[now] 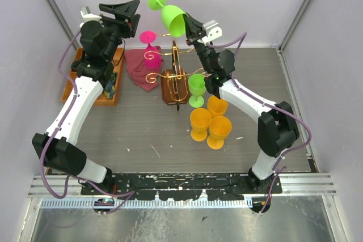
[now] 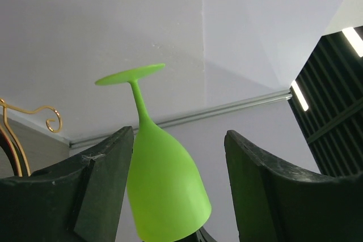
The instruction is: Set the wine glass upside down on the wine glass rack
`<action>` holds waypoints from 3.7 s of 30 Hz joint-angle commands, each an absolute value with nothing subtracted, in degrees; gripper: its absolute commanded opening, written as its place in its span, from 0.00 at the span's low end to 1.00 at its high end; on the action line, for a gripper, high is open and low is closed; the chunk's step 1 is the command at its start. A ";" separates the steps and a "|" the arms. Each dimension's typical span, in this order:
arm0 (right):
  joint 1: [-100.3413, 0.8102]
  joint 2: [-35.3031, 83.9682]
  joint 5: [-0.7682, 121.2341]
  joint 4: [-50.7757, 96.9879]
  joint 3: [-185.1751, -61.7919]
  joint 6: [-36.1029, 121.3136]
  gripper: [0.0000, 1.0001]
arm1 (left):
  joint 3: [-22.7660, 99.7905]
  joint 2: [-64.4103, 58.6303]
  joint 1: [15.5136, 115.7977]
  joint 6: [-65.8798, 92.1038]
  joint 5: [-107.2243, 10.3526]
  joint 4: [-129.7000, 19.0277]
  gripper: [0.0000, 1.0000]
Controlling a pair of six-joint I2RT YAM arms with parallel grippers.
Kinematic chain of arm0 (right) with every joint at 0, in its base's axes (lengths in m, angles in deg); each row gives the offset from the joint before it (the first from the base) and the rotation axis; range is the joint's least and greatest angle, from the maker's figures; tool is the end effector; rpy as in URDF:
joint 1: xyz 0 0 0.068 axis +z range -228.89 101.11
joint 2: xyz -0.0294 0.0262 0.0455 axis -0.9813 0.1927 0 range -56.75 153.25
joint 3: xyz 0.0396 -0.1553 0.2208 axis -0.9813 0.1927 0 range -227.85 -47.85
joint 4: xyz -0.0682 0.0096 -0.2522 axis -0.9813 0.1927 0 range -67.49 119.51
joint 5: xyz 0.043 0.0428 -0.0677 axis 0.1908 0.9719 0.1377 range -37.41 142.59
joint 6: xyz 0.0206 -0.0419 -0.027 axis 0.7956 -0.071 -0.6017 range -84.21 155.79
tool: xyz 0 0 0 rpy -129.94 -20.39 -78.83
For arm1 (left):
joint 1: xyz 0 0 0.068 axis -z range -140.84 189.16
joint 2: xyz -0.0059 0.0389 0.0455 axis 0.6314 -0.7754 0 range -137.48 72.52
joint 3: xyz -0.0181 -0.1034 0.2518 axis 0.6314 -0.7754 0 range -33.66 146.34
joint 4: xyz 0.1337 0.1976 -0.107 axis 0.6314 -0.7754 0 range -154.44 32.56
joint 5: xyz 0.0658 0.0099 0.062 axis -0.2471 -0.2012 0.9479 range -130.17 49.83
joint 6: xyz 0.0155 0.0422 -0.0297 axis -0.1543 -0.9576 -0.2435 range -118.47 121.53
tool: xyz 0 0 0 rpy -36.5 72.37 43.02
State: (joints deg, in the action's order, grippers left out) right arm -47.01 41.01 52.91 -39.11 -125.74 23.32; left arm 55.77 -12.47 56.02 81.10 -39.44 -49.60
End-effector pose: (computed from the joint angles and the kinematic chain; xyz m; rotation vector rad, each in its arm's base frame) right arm 0.3296 0.2052 0.4212 -0.3242 0.7813 0.3207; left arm 0.3290 -0.0992 0.4786 -0.7922 1.2774 -1.3846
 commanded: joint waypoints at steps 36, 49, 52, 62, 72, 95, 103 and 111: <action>-39.28 42.28 57.11 -50.01 -126.82 27.72 0.01 | 50.36 -9.08 59.65 83.60 -37.42 -46.90 0.54; -39.28 41.02 57.34 -50.32 -124.97 27.31 0.00 | 50.48 -9.45 59.64 83.79 -36.37 -46.23 0.56; -39.27 40.99 57.29 -50.43 -124.81 27.07 0.00 | 50.53 -9.79 59.66 83.65 -36.41 -45.58 0.50; -39.34 41.12 58.01 -51.76 -124.37 26.95 0.00 | 50.46 -10.38 59.60 82.62 -36.31 -43.25 0.25; -39.29 40.76 58.59 -51.84 -123.87 26.38 0.00 | 50.70 -10.65 58.86 82.17 -37.47 -41.69 0.26; -39.33 40.99 60.68 -51.81 -124.06 27.96 0.10 | 50.43 -12.56 58.11 83.69 -40.89 -36.04 0.00; -39.33 39.83 58.80 -50.76 -122.32 26.78 0.33 | 49.22 -11.72 56.37 81.86 -40.88 -31.34 0.00; -39.34 38.01 55.39 -47.66 -120.42 23.20 0.62 | 48.41 -10.91 52.51 78.76 -42.53 -29.09 0.00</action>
